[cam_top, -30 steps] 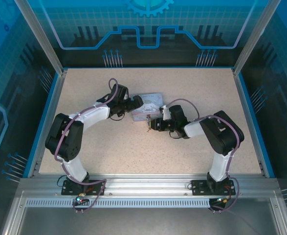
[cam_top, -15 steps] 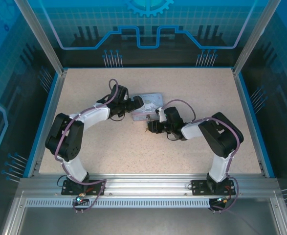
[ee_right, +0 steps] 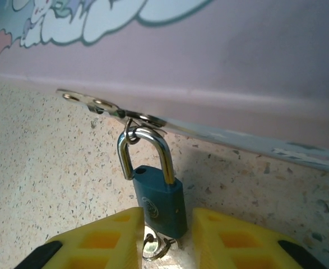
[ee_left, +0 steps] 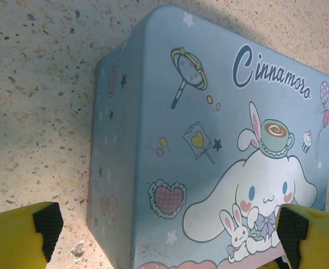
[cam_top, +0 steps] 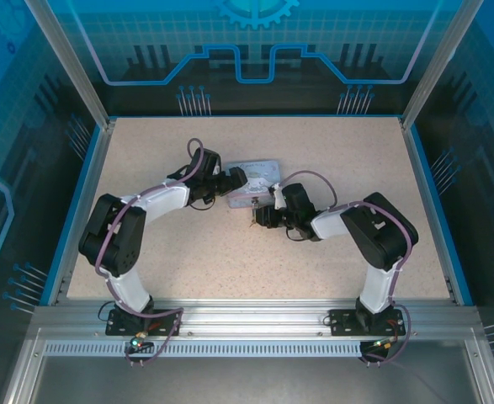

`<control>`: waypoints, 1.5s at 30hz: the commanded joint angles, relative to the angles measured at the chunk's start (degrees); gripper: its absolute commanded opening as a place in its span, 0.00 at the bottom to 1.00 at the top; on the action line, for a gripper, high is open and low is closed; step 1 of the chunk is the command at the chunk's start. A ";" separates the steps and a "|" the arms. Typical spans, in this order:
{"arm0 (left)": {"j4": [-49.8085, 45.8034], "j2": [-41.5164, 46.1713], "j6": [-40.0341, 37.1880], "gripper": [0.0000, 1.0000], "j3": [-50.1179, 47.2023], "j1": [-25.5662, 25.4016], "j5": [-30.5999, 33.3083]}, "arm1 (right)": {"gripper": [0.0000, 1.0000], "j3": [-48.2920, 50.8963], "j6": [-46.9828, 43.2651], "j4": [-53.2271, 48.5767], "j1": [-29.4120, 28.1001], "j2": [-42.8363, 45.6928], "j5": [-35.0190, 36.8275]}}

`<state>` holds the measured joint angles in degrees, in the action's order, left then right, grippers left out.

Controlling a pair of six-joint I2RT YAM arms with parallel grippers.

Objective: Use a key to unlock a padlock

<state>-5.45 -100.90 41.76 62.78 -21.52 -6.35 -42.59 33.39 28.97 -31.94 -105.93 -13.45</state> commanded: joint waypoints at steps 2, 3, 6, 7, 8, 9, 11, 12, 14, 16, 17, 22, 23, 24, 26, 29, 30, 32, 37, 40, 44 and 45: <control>1.23 -1.05 0.72 0.99 -0.99 0.34 -1.38 | 0.23 -1.18 1.65 0.47 -0.49 -2.52 1.85; 1.37 -1.05 0.78 0.99 -1.08 0.34 -1.56 | 0.22 -1.14 1.89 0.63 -0.49 -2.64 1.86; 1.67 -1.13 0.88 0.99 -1.33 0.31 -1.67 | 0.16 -1.05 2.39 1.17 -0.49 -2.75 1.94; 1.70 -1.08 0.87 0.99 -1.41 0.34 -1.73 | 0.16 -0.96 2.54 1.30 -0.49 -2.73 1.94; 1.80 -1.07 0.87 0.99 -1.50 0.38 -1.69 | 0.16 -0.85 2.64 1.38 -0.44 -2.70 1.85; 1.89 -1.05 0.98 0.99 -1.50 0.34 -1.76 | 0.15 -0.78 2.77 1.39 -0.48 -2.62 1.76; 2.03 -0.92 1.06 0.99 -1.69 0.34 -1.91 | 0.15 -0.54 2.98 1.35 -0.49 -2.34 1.76; 2.10 -0.90 1.10 0.99 -1.79 0.36 -1.91 | 0.14 -0.35 3.12 1.42 -0.48 -1.98 1.76; 2.13 -0.66 1.18 0.99 -2.03 0.34 -1.91 | 0.09 -0.03 3.34 1.21 -0.50 -1.36 1.87; 2.29 -0.46 1.49 0.99 -2.39 0.33 -1.91 | 0.06 0.22 3.66 0.31 -0.48 -0.77 2.03; 2.56 -0.27 1.81 0.99 -2.85 0.34 -1.91 | 0.04 0.46 3.85 0.15 -0.49 -0.47 2.03; 3.83 1.25 3.90 0.99 -5.35 0.34 -1.34 | 0.01 2.04 6.65 -0.28 -0.27 1.30 3.03; 3.88 1.51 4.25 0.99 -5.79 0.35 -1.30 | 0.00 2.39 7.45 -0.31 -0.23 1.62 3.28; 4.09 1.66 4.50 0.99 -6.15 0.26 -1.30 | 0.00 2.66 8.28 -0.52 -0.13 2.01 3.43; 4.37 1.84 5.12 0.99 -6.77 0.19 -1.46 | 0.00 3.16 9.89 -0.79 0.04 2.48 3.78; 4.76 2.02 5.95 0.99 -7.53 -0.26 -1.46 | 0.00 3.73 11.89 -1.17 0.38 3.05 3.87; 5.05 2.03 6.33 0.99 -7.80 -0.49 -1.55 | 0.00 4.00 12.32 -1.41 0.49 3.38 3.96; 5.51 2.16 7.44 0.99 -8.40 -0.99 -1.63 | 0.00 4.24 12.92 -2.42 0.73 3.96 4.31; 7.50 2.77 10.41 0.99 -10.23 -2.95 -1.25 | 0.00 5.33 15.03 -4.84 1.57 5.78 5.27; 8.78 2.90 12.11 0.99 -11.14 -4.25 -0.74 | 0.00 6.23 17.51 -4.86 2.06 6.21 5.11; 10.53 2.90 14.77 0.99 -12.38 -5.45 0.41 | 0.00 7.65 22.53 -3.23 2.33 6.35 4.93; 10.91 2.94 15.38 0.99 -12.64 -5.68 0.54 | 0.00 7.99 23.76 -2.43 2.32 6.31 4.84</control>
<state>5.04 -99.15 54.26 51.92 -26.52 -7.27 -36.47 51.90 27.57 -30.24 -100.09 -9.41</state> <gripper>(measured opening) 0.988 0.063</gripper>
